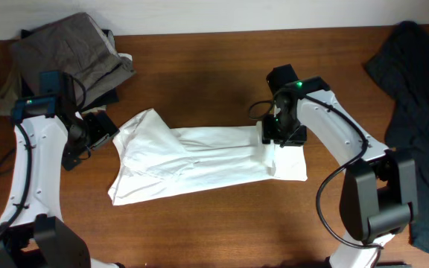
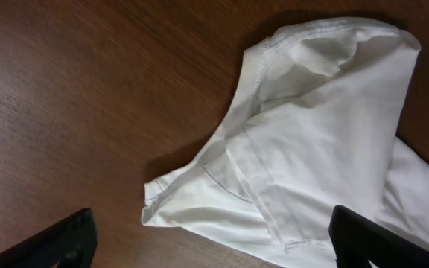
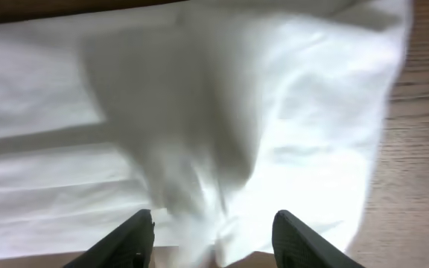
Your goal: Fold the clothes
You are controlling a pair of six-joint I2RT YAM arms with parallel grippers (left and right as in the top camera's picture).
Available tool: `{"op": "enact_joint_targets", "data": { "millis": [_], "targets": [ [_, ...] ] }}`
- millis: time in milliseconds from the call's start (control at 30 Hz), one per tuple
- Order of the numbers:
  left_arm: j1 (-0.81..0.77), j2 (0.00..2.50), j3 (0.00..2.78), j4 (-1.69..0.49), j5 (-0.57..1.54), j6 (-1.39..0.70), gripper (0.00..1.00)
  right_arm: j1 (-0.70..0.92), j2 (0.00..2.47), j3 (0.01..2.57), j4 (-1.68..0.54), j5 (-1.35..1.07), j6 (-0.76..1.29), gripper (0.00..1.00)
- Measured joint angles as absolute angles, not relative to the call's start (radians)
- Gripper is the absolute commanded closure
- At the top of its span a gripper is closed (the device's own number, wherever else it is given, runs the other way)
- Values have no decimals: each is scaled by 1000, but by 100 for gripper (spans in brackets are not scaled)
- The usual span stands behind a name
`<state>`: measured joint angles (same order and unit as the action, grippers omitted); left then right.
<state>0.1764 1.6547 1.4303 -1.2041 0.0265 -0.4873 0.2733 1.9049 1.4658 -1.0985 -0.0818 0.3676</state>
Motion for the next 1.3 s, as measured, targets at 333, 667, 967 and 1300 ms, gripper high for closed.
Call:
{"op": "enact_joint_targets", "data": {
  "millis": [333, 667, 967, 1300],
  "targets": [
    [176, 1655, 1430, -1205, 27, -487, 1, 184, 1916, 1644, -1279, -41, 351, 55],
    [176, 1655, 1430, -1204, 27, -487, 1, 115, 1919, 1393, -912, -228, 202, 96],
    [176, 1655, 1430, -1205, 27, -487, 1, 119, 1920, 1197, -720, -292, 198, 96],
    [176, 1655, 1430, -1208, 27, -487, 1, 118, 1880, 1480, -1054, -221, 186, 1]
  ]
}}
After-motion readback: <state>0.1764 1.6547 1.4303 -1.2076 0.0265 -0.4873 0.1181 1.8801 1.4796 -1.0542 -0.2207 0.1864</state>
